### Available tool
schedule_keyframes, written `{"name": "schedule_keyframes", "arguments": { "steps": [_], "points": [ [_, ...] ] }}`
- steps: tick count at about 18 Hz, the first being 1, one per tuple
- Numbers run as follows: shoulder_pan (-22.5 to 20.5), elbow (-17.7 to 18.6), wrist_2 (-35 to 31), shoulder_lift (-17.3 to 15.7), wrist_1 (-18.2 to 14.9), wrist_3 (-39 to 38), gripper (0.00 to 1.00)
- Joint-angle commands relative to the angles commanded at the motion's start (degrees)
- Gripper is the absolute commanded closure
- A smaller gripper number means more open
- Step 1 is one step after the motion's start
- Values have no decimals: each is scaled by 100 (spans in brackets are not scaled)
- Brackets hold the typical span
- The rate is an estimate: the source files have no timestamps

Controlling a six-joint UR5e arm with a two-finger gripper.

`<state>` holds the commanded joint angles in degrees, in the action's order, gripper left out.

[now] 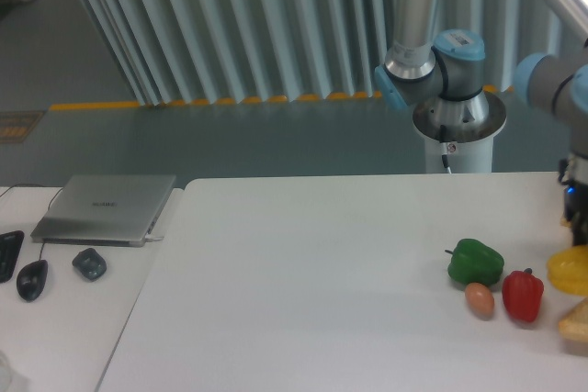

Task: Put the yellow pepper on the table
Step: 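Carry the yellow pepper in the gripper past the red pepper, then lower the yellow pepper onto the table and open the gripper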

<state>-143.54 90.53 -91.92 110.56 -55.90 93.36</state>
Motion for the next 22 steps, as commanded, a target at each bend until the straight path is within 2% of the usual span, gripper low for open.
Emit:
{"name": "schedule_keyframes", "arguments": {
  "steps": [2, 5, 7, 12, 14, 17, 18, 19, 22],
  "points": [
    [80, -62, -19, 62, 0, -220, 51],
    [273, -150, -71, 220, 185, -590, 51],
    [405, -202, -307, 317, 220, -757, 51],
    [792, -449, -729, 747, 430, -1478, 50],
    [854, -467, -818, 783, 449, -1522, 41],
    [854, -458, -818, 765, 449, -1514, 18],
    [854, -458, -827, 757, 449, -1531, 5],
    [854, -449, -819, 739, 449, -1540, 0],
    [862, -423, -818, 713, 440, -1505, 0]
  ]
}}
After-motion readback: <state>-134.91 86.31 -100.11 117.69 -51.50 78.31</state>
